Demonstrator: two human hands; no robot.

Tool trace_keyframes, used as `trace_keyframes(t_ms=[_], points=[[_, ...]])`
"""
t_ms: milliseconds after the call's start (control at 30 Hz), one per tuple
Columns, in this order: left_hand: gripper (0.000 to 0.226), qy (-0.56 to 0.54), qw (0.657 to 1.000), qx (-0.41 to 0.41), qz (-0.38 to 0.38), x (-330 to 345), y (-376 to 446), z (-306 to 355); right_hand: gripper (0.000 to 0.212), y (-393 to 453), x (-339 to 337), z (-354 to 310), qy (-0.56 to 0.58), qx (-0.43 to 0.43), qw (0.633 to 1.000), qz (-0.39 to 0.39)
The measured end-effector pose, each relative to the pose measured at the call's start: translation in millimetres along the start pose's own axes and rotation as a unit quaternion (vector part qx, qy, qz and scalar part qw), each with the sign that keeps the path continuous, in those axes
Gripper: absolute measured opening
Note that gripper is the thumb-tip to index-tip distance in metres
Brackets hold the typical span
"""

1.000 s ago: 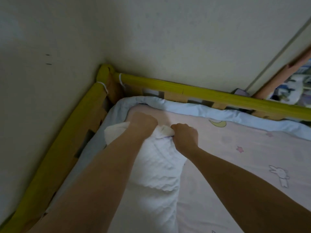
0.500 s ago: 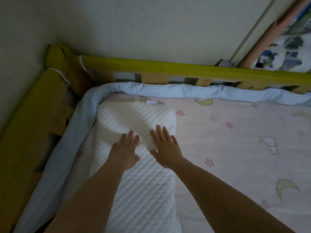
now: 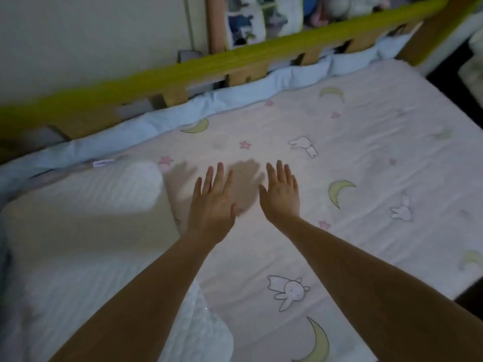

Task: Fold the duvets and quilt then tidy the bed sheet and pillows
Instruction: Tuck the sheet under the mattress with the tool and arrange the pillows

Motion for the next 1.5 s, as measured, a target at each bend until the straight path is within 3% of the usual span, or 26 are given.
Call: trace_keyframes(t_ms=[167,267,300,367,400,433,500,600,700,833,967,1033,1133,1167,1200,1267,1333,1400,1500], points=[[0.079,-0.005,0.999,0.028,-0.015,88,58,83,0.06,17,35,117,-0.03,0.027,0.999,-0.012],[0.078,0.078,0.985,0.15,-0.036,151,55,168,0.056,-36,65,227,-0.023,0.101,0.993,0.055],[0.074,0.111,0.963,0.238,-0.053,164,44,192,0.055,-56,69,256,-0.011,0.147,0.987,0.058],[0.063,0.186,0.887,0.412,-0.093,182,28,245,0.055,-106,71,323,0.04,0.286,0.957,0.024],[0.06,0.218,0.865,0.439,-0.108,178,31,258,0.055,-128,68,347,0.067,0.357,0.932,0.002],[0.059,0.225,0.865,0.435,-0.107,167,41,273,0.055,-145,60,365,0.086,0.415,0.906,-0.012],[0.059,0.19,0.915,0.35,-0.068,134,74,286,0.056,-148,39,373,0.094,0.444,0.891,-0.011],[0.064,0.106,0.986,0.12,-0.054,85,128,280,0.056,-93,0,353,0.085,0.309,0.946,0.044],[0.069,0.061,0.996,0.024,-0.067,60,158,268,0.058,-11,-27,320,0.1,0.164,0.978,0.078],[0.067,0.106,0.99,0.01,-0.088,68,201,270,0.061,76,-49,334,0.102,0.104,0.987,0.062],[0.064,0.104,0.991,0.008,-0.084,98,265,343,0.057,60,-44,432,0.057,0.137,0.985,0.088],[0.065,0.145,0.983,0.097,-0.065,111,288,405,0.058,19,-41,512,0.052,0.234,0.966,0.098],[0.065,0.221,0.913,0.329,-0.096,119,303,476,0.056,-26,-52,596,0.076,0.356,0.93,0.053],[0.064,0.237,0.903,0.349,-0.085,112,313,486,0.056,-22,-57,602,0.088,0.365,0.926,0.048],[0.063,0.233,0.921,0.307,-0.053,96,329,493,0.057,-7,-67,600,0.097,0.357,0.927,0.068],[0.063,0.158,0.979,0.127,0.023,61,368,491,0.06,44,-90,581,0.105,0.291,0.945,0.109],[0.066,0.119,0.993,0.019,-0.001,52,412,493,0.063,99,-109,558,0.1,0.202,0.967,0.117],[0.07,0.117,0.993,0.012,-0.022,63,442,511,0.064,130,-115,553,0.086,0.172,0.974,0.121],[0.07,0.142,0.988,0.061,0.02,87,461,528,0.061,137,-108,570,0.081,0.136,0.976,0.148]])
Point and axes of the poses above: each hand's wrist, its own y-axis towards the middle knuckle, its own x-axis out of the palm, z = x × y, the point moved 4 cm from there along y, towards the middle knuckle, and after that the axes turned 14 degrees about -z, right-handed, at the moved point
